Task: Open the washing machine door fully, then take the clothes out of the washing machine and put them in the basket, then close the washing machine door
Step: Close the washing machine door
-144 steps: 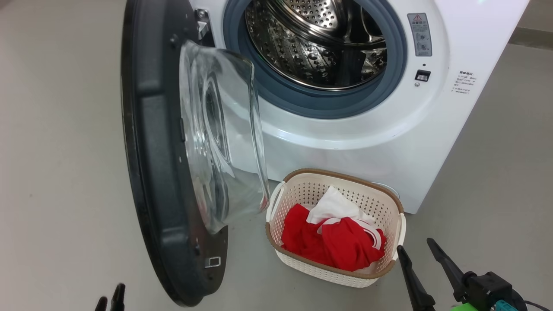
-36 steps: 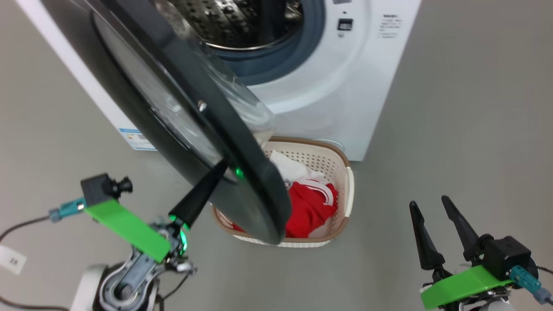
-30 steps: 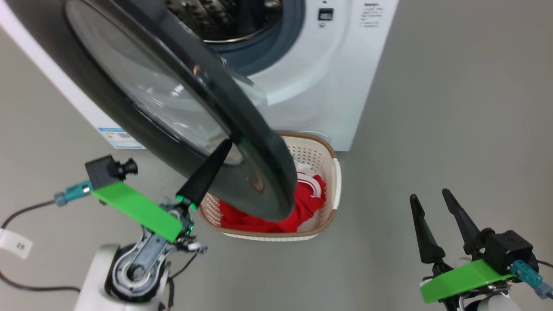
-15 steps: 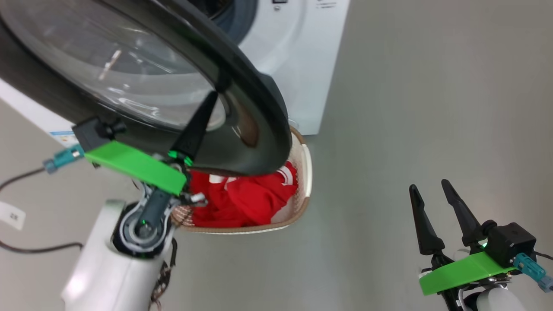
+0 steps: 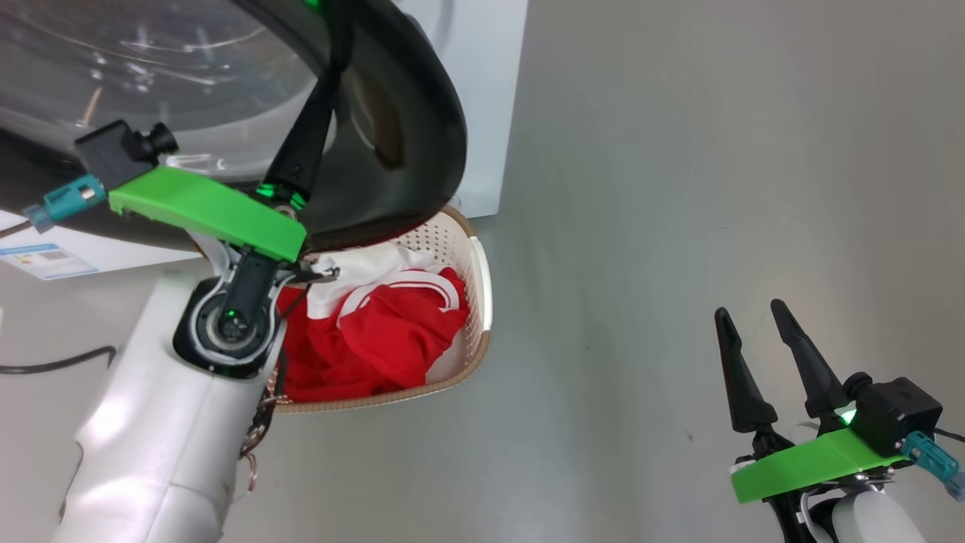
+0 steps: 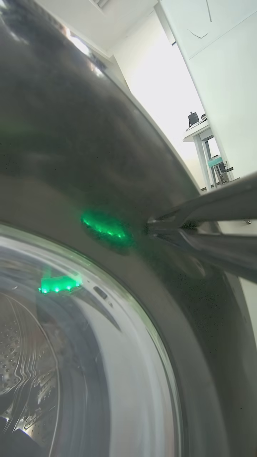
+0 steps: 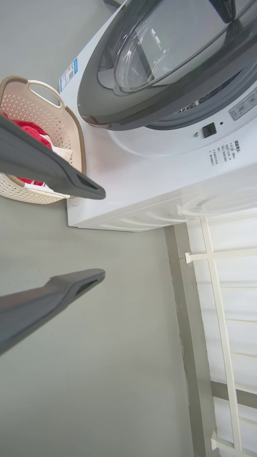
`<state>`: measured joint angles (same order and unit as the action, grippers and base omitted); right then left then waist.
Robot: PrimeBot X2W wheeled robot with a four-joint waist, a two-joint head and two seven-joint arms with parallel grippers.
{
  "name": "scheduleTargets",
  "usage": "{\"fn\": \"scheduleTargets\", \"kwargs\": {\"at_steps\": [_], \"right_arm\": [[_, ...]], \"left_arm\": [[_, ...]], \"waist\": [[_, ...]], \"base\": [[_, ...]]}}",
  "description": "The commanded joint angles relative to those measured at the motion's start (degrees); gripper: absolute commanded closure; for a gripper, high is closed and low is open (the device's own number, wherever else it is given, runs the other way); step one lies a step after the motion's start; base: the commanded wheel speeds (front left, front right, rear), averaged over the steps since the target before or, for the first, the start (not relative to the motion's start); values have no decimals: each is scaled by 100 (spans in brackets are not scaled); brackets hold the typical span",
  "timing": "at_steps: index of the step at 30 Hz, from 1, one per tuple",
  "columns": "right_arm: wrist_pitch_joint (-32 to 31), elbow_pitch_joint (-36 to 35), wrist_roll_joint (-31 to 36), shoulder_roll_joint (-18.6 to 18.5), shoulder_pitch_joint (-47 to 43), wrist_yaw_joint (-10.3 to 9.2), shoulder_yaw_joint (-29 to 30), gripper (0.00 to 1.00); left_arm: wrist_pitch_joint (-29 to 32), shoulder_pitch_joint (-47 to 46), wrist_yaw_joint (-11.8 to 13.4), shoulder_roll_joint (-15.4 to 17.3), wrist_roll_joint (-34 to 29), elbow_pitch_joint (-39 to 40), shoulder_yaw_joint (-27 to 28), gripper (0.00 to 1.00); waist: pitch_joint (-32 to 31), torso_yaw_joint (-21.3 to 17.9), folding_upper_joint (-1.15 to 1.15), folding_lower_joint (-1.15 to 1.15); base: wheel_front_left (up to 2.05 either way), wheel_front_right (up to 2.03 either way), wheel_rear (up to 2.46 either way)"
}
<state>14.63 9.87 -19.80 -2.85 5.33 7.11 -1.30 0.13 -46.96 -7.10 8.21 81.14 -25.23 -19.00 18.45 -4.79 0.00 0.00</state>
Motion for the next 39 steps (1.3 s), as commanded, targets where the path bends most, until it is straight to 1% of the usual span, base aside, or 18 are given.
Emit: {"fn": "scheduleTargets", "kwargs": {"at_steps": [1,8,14,19,21,23,25,26,29,30,31,32,33,34,35,37,39], "right_arm": [[37,-146,-42,-3,133,37,-133,0],[37,-142,-7,-3,98,37,-52,0],[37,-125,53,-3,47,37,-37,0],[37,-118,118,-3,-25,37,-4,0],[37,-112,143,-3,-58,37,6,0],[37,-109,164,-3,-92,37,38,0],[37,-115,189,-3,-124,37,58,0],[37,-114,202,-3,-139,37,62,0],[37,-113,226,-3,-187,37,84,0],[37,-110,233,-3,-210,37,88,0],[37,-106,240,-3,-236,37,92,0],[37,-103,245,-3,-262,37,98,0],[37,-100,250,-3,-288,37,107,0],[37,-97,254,-3,-316,37,120,0],[37,-95,258,-3,-346,37,136,0],[37,-97,265,-3,-417,37,172,0],[37,-97,271,-3,-498,37,215,0]], "left_arm": [[-105,-232,-39,212,58,66,52,100],[-360,-110,-39,385,107,130,-321,100],[-665,298,-39,538,152,306,-598,100],[-1049,785,-39,765,127,371,-854,100],[-1183,999,-39,847,119,392,-953,98],[-1300,1213,-39,947,54,401,-1068,91],[-1391,1426,-39,1030,56,415,-1103,75],[-1430,1535,-39,1080,29,399,-1096,70],[-1493,1868,-39,1197,-35,350,-989,55],[-1502,1983,-39,1235,-90,320,-939,52],[-1506,2101,-39,1258,-156,304,-830,46],[-1508,2231,-39,1257,-229,297,-667,35],[-1509,2372,-39,1246,-311,303,-512,21],[-1510,2514,-39,1246,-422,311,-399,20],[-1510,2648,-39,1246,-543,318,-292,16],[-1511,2897,-39,1225,-752,336,-73,2],[-1511,3105,-39,1224,-1002,342,92,0]], "waist": [[29,-69,0,0],[-44,46,0,0],[-168,207,0,0],[-288,365,0,0],[-339,412,0,0],[-391,469,0,0],[-424,517,0,0],[-444,538,0,0],[-502,589,0,0],[-531,601,0,0],[-561,610,0,0],[-590,618,0,0],[-620,625,0,0],[-653,632,0,0],[-687,640,0,0],[-746,657,0,0],[-820,677,0,0]], "base": [[0,0,0],[0,0,0],[0,0,0],[0,0,0],[0,0,0],[0,0,0],[0,0,0],[0,0,0],[0,0,0],[0,0,0],[0,0,0],[0,0,0],[0,0,0],[0,0,0],[0,0,0],[0,0,0],[0,0,0]]}}
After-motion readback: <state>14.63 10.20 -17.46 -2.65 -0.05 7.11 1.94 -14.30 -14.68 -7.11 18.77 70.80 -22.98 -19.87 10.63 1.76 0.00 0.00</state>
